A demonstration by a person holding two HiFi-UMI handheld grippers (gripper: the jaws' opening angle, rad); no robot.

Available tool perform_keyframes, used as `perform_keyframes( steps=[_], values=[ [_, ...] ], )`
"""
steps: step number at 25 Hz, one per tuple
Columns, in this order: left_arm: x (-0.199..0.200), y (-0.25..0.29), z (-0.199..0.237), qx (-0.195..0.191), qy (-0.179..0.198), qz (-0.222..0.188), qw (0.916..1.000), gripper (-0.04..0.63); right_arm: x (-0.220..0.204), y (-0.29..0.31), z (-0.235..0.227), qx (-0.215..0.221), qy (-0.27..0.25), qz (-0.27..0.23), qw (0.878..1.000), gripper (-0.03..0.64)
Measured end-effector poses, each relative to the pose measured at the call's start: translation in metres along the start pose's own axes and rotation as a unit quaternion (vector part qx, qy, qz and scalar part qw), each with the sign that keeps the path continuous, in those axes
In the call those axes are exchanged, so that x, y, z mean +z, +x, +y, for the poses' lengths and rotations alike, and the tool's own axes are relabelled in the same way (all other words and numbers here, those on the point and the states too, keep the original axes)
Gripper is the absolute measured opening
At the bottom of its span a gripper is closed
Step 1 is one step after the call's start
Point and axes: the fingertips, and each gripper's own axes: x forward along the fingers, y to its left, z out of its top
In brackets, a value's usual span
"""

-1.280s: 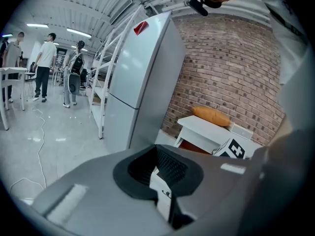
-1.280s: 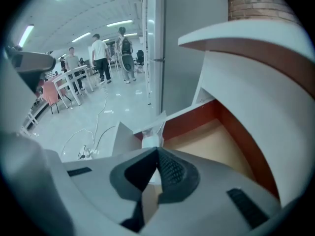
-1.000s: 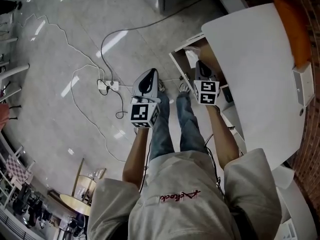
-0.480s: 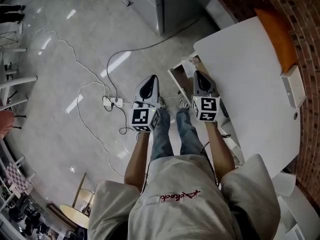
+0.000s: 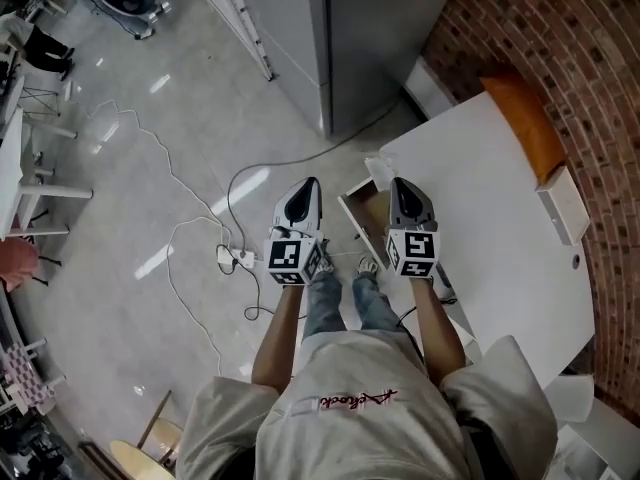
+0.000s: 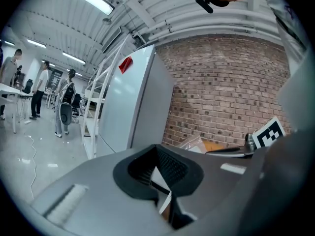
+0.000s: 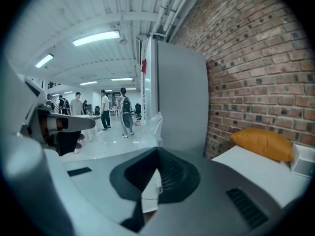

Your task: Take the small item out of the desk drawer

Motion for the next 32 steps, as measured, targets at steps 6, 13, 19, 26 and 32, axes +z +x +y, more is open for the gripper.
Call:
perform_keyframes(
  steps=[6,13,19,26,32],
  values=[
    [0.040,0.000,-0.008,-0.002,0.009,-0.028,0.9996,0.009,0.044,-0.012,-0.010,-0.003,-0.004,-0.032,0.999,0.011],
    [0.082,-0.007,-0.013,0.000,0.022,-0.054,0.9983,0.008,0.092,-0.028,-0.014,-0.001,-0.007,-0.074,0.997,0.011],
    [0.110,-0.012,-0.017,0.004,0.028,-0.076,0.9967,0.008,0.126,-0.038,-0.020,0.001,-0.010,-0.108,0.994,0.011],
    [0.136,-0.015,-0.018,0.010,0.043,-0.101,0.9940,0.009,0.161,-0.046,-0.027,0.004,-0.017,-0.144,0.989,0.011],
    [0.154,-0.016,-0.012,0.013,0.052,-0.116,0.9918,0.009,0.179,-0.047,-0.026,0.004,-0.016,-0.165,0.986,0.011]
  ],
)
